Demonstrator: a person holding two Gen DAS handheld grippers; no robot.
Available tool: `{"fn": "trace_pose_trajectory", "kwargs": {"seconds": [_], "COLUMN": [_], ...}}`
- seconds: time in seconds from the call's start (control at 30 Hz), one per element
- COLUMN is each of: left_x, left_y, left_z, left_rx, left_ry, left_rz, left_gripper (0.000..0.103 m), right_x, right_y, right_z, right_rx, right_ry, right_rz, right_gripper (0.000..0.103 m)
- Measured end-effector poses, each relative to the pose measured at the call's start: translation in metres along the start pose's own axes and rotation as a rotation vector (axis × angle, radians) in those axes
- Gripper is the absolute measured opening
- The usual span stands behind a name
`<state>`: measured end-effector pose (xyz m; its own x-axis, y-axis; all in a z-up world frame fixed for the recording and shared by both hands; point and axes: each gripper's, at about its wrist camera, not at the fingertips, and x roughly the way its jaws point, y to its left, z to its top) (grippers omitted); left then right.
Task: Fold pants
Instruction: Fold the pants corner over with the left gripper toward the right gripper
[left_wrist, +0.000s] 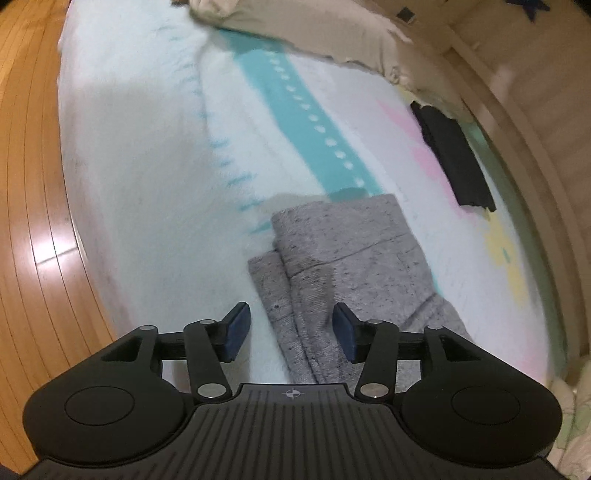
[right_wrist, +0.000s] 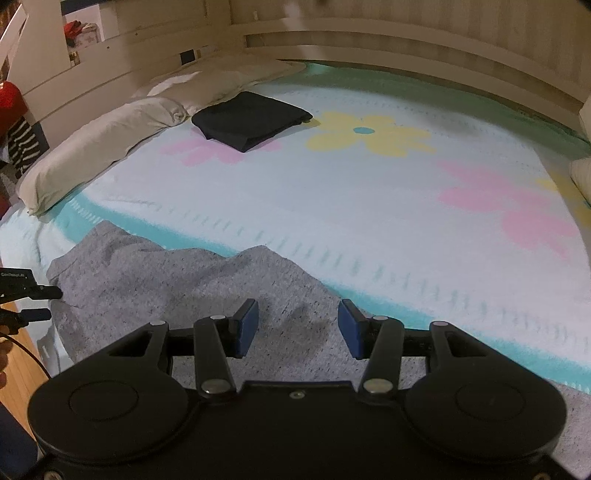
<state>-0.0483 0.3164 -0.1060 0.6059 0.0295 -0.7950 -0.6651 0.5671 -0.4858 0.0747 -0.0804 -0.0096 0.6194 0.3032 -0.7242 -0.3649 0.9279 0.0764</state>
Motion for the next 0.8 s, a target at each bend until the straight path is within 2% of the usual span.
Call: {"fn": "trace_pose_trajectory", "kwargs": {"seconds": [0.1,0.17,0.27,0.3,0.37,0.4,0.43,0.5,0.57,0.6,0.7,0.73,0.8], "left_x": [0.007,0.013,0.024,0.027,0.027,0.024,0.013,-0.021,-0.038,-0.034,0.000,0.004,0.003], "left_y": [-0.003,-0.009,-0.019,-0.021,-0.024,-0.025,-0.027,-0.035,-0.035,-0.034,-0.015,-0.010,-0.012], "left_z": [0.004,0.009,0.016,0.016,0.014,0.013,0.009,-0.002,-0.011,-0.012,-0.009,-0.010,-0.013], "left_rx": [-0.016,-0.035,-0.016,-0.022,-0.017,-0.005,0.000,0.071,0.146,0.173,0.072,0.043,0.061], "left_ry": [-0.020,-0.055,-0.080,-0.097,-0.119,-0.122,-0.160,-0.245,-0.318,-0.313,-0.182,-0.190,-0.209], "left_rz": [-0.029,-0.056,-0.054,-0.052,-0.034,-0.023,-0.026,0.007,0.017,0.053,0.102,0.096,0.100], "left_gripper": [0.061,0.073,0.072,0.071,0.018,0.017,0.016,0.016,0.016,0.016,0.017,0.018,0.019], "right_x": [0.002,0.004,0.007,0.008,0.011,0.012,0.013,0.016,0.018,0.020,0.033,0.038,0.054], "right_y": [0.001,0.002,0.002,0.001,0.000,-0.001,-0.002,-0.004,-0.006,-0.008,-0.011,-0.010,-0.008], "right_z": [-0.001,-0.001,-0.003,-0.003,-0.004,-0.004,-0.004,-0.004,-0.004,-0.003,0.005,0.009,0.020], "right_rx": [-0.004,-0.001,0.010,0.017,0.026,0.030,0.031,0.034,0.029,0.026,0.023,0.014,-0.022], "right_ry": [0.007,0.013,0.021,0.025,0.031,0.033,0.035,0.039,0.040,0.040,0.049,0.051,0.071], "right_rz": [0.001,0.008,0.025,0.029,0.034,0.034,0.033,0.030,0.024,0.022,0.042,0.042,0.051], "right_gripper": [0.056,0.056,0.056,0.056,0.056,0.056,0.056,0.056,0.057,0.057,0.065,0.065,0.067]}}
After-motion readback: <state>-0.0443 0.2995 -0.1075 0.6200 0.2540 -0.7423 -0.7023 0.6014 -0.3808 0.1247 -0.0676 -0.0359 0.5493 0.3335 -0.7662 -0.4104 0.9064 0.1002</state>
